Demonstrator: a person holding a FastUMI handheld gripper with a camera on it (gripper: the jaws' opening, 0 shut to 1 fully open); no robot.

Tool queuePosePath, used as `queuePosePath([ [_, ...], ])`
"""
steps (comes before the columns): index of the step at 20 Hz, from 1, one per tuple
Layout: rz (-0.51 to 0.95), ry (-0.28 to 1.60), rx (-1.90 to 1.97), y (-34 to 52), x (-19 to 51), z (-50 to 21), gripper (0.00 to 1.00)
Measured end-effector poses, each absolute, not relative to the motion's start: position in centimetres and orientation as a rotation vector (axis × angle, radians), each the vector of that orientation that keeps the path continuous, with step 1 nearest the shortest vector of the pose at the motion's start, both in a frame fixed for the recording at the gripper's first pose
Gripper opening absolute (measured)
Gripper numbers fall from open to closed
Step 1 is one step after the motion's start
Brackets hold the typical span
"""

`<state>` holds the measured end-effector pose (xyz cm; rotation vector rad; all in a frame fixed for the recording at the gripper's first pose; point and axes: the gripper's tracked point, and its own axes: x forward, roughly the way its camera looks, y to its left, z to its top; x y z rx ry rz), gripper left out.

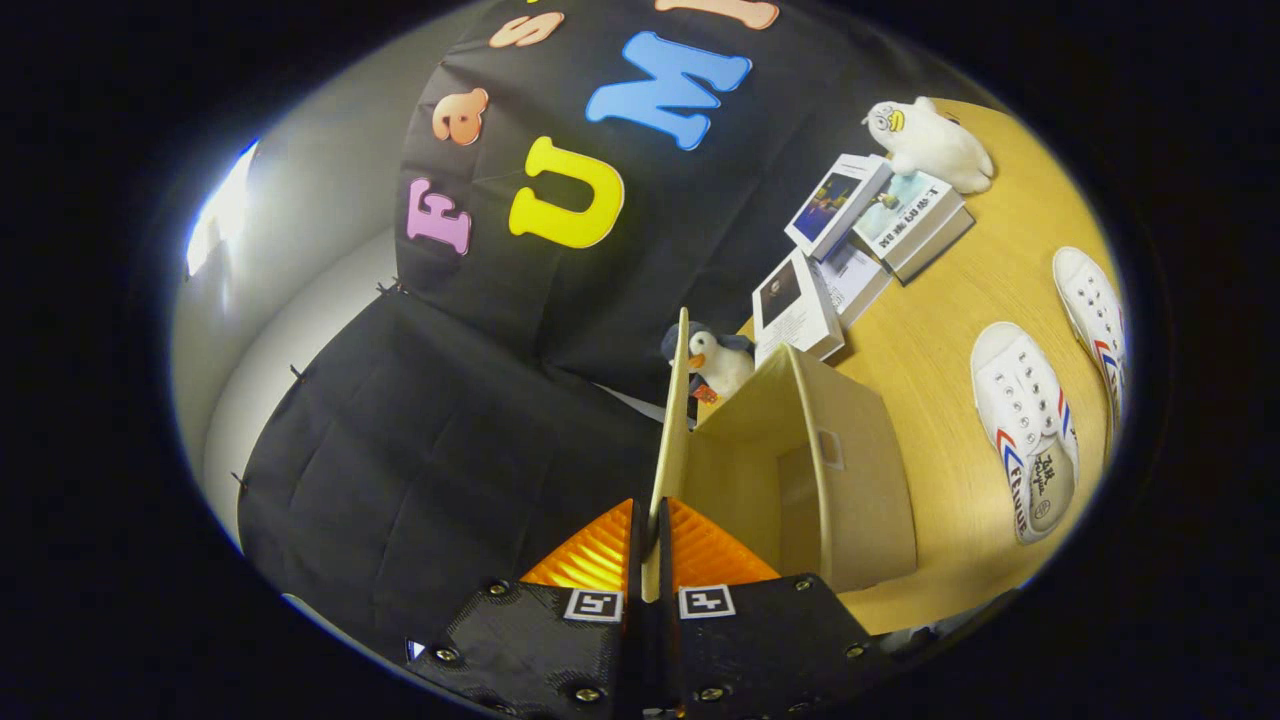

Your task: Open the storage box then place both shoes into the box .Put the left shoe in first, then the right shoe, with the right side of both shoes facing outward in a uniform manner.

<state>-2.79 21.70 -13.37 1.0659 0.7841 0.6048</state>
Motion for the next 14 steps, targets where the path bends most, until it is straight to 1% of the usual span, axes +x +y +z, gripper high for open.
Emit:
queuePosePath([
  [10,0.685,0.698,0.846,30.2,-3.1,-7.2,0.06],
  [14,0.720,0.682,0.768,34.3,-3.4,-6.4,0.06],
])
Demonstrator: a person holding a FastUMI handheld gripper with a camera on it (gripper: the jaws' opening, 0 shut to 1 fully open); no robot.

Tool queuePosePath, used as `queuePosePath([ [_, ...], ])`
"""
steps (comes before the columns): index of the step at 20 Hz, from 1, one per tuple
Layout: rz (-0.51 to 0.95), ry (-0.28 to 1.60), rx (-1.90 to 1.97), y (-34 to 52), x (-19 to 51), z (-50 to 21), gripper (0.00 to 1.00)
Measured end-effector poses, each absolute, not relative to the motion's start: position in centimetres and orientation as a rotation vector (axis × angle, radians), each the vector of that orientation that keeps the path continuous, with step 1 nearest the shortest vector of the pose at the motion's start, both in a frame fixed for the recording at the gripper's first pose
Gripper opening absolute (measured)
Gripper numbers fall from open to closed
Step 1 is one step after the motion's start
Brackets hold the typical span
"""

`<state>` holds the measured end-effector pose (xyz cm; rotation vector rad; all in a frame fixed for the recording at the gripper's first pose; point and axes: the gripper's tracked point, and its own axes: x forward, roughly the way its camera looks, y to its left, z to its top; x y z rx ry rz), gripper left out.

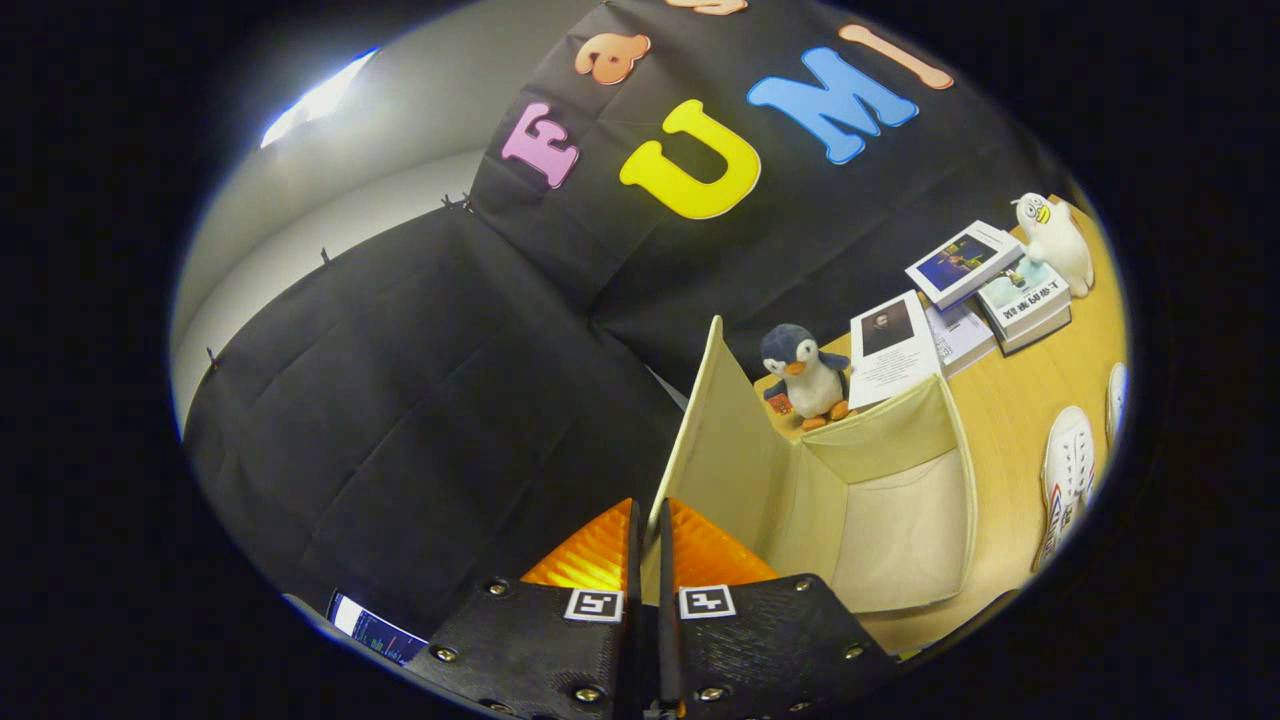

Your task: Open the storage box then place both shoes into the box .Put the left shoe in first, then the right shoe, with the right side of both shoes facing outward in a uniform manner.

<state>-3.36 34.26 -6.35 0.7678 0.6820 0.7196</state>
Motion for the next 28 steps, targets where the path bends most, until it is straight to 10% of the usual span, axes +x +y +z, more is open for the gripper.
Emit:
queuePosePath([
  [6,0.785,0.687,0.698,40.4,-3.8,-6.4,0.06],
  [9,0.821,0.678,0.617,41.6,-3.7,-6.7,0.25],
  [14,0.822,0.639,0.516,40.8,-3.2,-7.5,0.99],
  [28,0.551,0.570,0.357,24.9,0.7,-11.3,0.98],
])
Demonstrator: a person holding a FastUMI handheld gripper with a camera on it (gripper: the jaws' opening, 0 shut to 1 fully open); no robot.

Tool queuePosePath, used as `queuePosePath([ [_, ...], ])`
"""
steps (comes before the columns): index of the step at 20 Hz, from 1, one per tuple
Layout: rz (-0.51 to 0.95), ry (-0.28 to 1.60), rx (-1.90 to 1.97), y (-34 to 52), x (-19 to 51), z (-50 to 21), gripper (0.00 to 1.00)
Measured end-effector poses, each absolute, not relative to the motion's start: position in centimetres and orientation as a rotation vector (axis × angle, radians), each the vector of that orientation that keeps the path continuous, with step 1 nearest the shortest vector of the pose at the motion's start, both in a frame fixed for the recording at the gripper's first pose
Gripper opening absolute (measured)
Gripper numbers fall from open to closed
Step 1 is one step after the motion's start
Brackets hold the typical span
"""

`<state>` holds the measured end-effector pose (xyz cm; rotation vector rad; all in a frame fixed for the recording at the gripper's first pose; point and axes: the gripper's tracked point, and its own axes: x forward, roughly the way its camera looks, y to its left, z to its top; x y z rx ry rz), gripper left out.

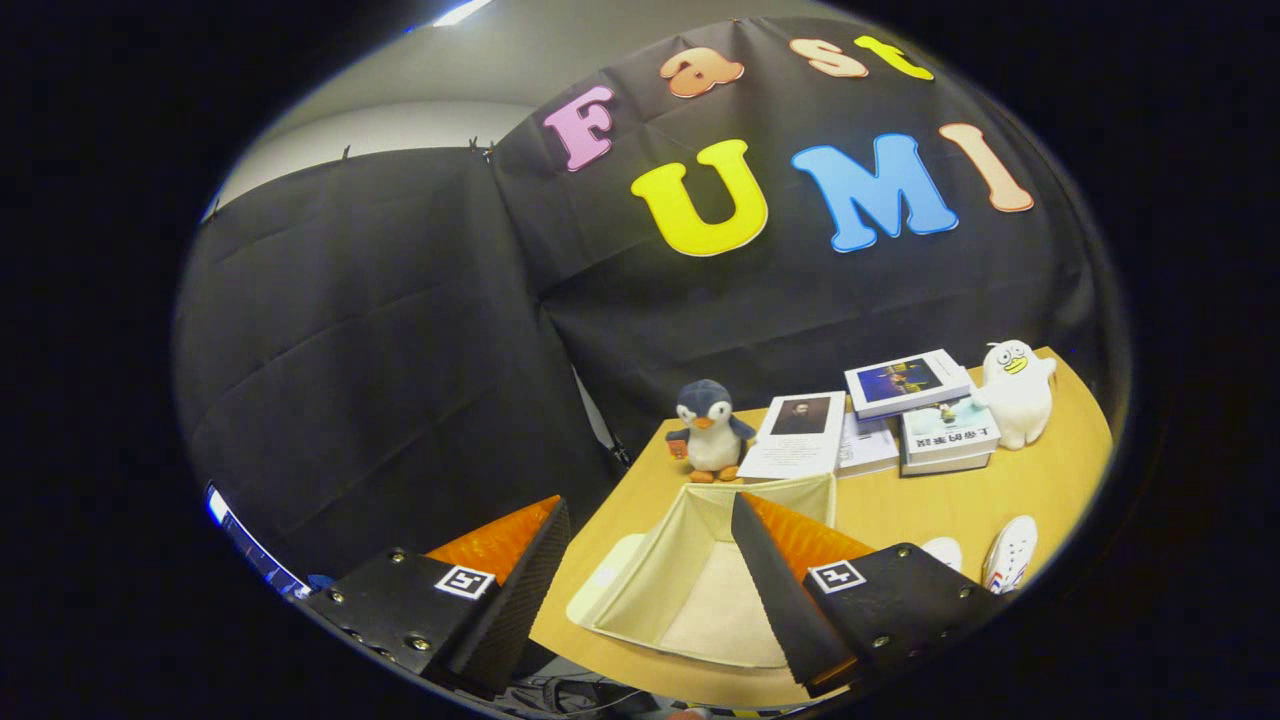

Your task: Open the storage box then place both shoes into the box .Put the left shoe in first, then the right shoe, with the right side of both shoes facing outward in a uniform manner.

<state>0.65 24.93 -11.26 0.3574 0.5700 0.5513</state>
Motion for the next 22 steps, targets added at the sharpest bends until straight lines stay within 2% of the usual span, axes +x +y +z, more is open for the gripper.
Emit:
queuePosePath([
  [9,0.421,0.620,0.338,16.4,2.6,-16.5,0.98],
  [22,0.297,0.808,0.305,7.6,2.4,-26.9,0.99],
])
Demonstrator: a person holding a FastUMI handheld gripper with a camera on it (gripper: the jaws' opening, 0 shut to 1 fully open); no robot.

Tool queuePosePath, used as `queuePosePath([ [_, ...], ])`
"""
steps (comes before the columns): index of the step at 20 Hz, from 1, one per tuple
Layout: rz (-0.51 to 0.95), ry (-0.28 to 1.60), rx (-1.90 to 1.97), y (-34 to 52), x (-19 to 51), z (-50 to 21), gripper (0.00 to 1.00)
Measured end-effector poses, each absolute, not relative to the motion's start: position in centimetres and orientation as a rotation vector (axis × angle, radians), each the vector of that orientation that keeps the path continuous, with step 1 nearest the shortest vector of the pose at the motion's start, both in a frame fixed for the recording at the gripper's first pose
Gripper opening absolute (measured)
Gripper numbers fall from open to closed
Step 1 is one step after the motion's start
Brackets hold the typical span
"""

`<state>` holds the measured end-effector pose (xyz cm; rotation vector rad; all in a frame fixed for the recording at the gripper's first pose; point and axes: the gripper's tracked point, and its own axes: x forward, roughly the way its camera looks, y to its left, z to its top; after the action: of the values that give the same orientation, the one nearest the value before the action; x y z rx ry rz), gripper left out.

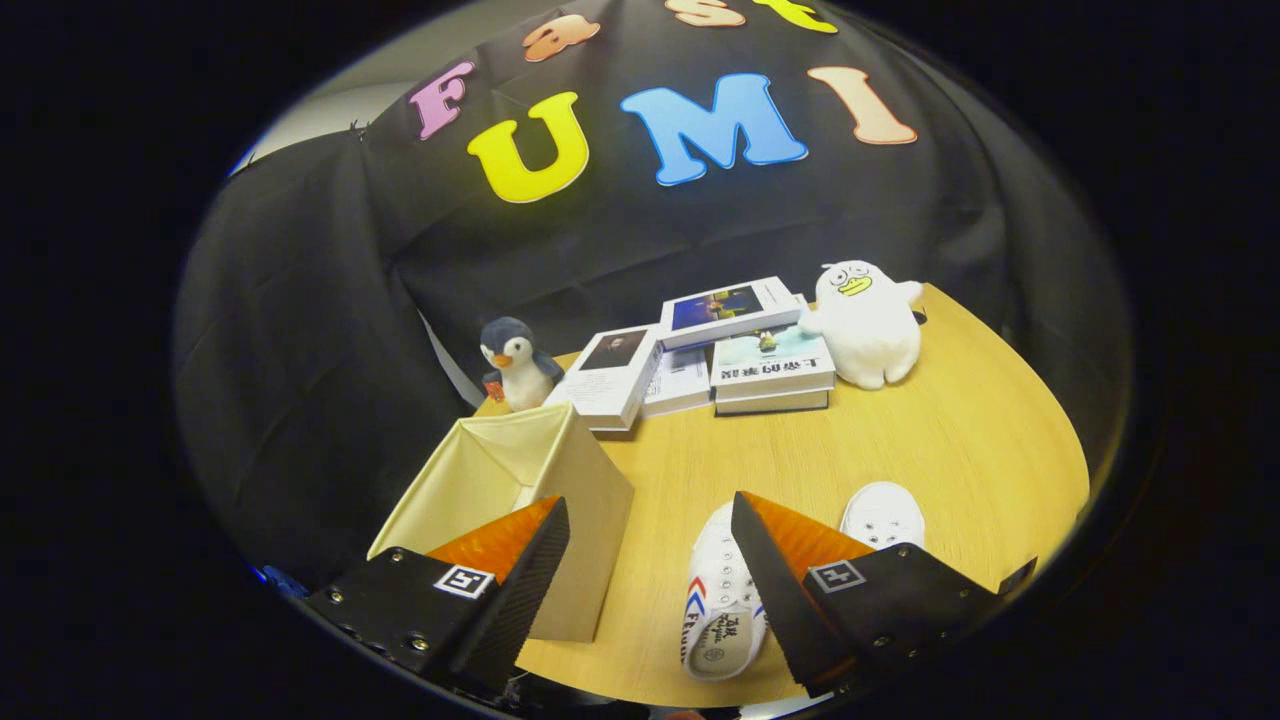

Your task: Open the storage box then place both shoes into the box .Put the left shoe in first, then the right shoe, with the right side of both shoes facing outward in a uniform manner.

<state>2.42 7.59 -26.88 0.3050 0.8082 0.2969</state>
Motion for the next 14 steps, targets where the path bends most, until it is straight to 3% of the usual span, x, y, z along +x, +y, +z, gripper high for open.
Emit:
queuePosePath([
  [14,0.252,1.085,0.340,4.1,-0.8,-37.6,0.99],
])
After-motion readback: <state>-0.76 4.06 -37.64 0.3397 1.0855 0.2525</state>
